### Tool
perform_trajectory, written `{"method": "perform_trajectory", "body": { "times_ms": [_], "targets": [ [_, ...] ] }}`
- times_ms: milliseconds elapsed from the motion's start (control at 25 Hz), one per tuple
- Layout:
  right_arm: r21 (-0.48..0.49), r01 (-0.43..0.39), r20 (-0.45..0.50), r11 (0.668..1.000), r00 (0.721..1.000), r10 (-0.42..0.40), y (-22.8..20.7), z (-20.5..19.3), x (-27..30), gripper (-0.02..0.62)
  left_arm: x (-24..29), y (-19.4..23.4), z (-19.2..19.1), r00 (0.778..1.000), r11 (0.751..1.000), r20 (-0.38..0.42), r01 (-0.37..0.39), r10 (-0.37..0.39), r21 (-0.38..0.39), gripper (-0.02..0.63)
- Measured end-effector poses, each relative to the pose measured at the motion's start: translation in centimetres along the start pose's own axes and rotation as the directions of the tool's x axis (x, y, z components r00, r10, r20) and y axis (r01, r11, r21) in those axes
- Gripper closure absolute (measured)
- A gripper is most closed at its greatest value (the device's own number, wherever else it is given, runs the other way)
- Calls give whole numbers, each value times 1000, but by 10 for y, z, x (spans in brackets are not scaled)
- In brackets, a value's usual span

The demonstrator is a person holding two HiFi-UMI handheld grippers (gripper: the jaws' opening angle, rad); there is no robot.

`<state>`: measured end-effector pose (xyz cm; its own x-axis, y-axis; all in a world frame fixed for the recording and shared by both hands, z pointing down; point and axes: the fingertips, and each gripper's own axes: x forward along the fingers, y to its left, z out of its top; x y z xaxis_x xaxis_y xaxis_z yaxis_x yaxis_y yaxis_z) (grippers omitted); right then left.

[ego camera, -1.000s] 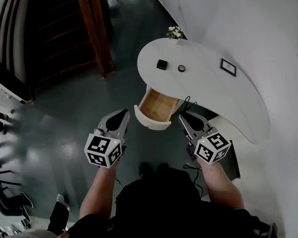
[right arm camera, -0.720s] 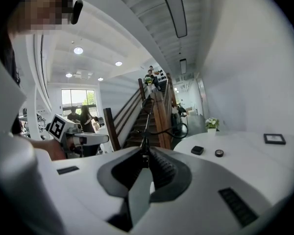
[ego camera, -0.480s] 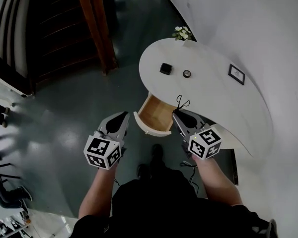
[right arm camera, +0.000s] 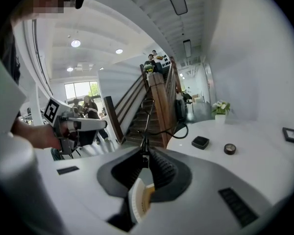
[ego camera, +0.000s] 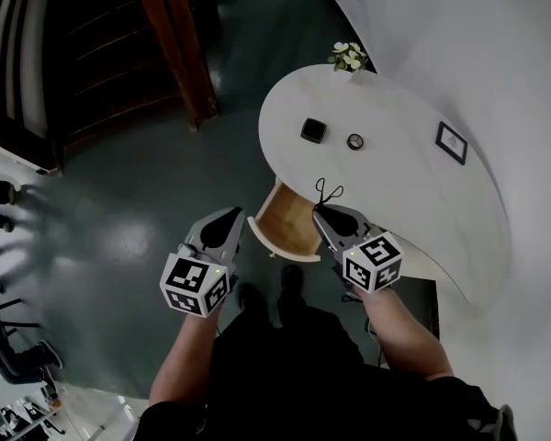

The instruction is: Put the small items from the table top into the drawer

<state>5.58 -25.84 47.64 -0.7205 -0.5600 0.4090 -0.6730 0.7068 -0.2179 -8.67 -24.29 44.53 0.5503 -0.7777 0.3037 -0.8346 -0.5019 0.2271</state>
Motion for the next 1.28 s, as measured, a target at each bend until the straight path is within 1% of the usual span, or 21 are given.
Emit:
{"method": "perform_trajectory", "body": {
  "times_ms": [160, 240, 320, 400, 520, 720, 880, 1040, 1160, 1280],
  "targets": [
    [-19, 30, -58, 999, 998, -31, 14, -13, 25, 557, -6, 20, -10, 1000, 999, 4, 31, -31, 19, 595],
    [-25, 40, -91, 999, 995, -42, 22, -24, 36, 556, -6, 27, -21, 998, 998, -14, 56, -56, 23, 595],
    [-37, 32, -137, 999, 990, -37, 29, -39, 47, 557, -5, 33, -34, 996, 997, -35, 78, -77, 19, 595],
    [-60, 15, -196, 998, 980, -26, 32, -56, 57, 557, 0, 37, -43, 994, 996, -51, 93, -93, 11, 595],
    [-93, -18, -293, 995, 956, -10, 29, -84, 72, 557, 8, 40, -56, 992, 995, -77, 104, -104, -5, 595],
    [-115, -75, -432, 990, 902, 18, 15, -135, 93, 557, 22, 51, -76, 989, 996, -120, 80, -84, -35, 595],
    [-119, -126, -524, 985, 851, 45, 0, -176, 104, 557, 37, 55, -94, 986, 996, -152, 66, -73, -54, 595],
    [-149, -191, -611, 970, 789, 62, -15, -217, 115, 556, 53, 56, -110, 981, 996, -179, 66, -76, -62, 595],
    [-183, -244, -675, 952, 735, 59, -25, -244, 120, 557, 61, 56, -120, 979, 996, -189, 64, -74, -60, 595],
    [-187, -280, -726, 942, 685, 59, -29, -266, 125, 557, 65, 55, -131, 977, 996, -201, 63, -75, -68, 595]
  ]
}}
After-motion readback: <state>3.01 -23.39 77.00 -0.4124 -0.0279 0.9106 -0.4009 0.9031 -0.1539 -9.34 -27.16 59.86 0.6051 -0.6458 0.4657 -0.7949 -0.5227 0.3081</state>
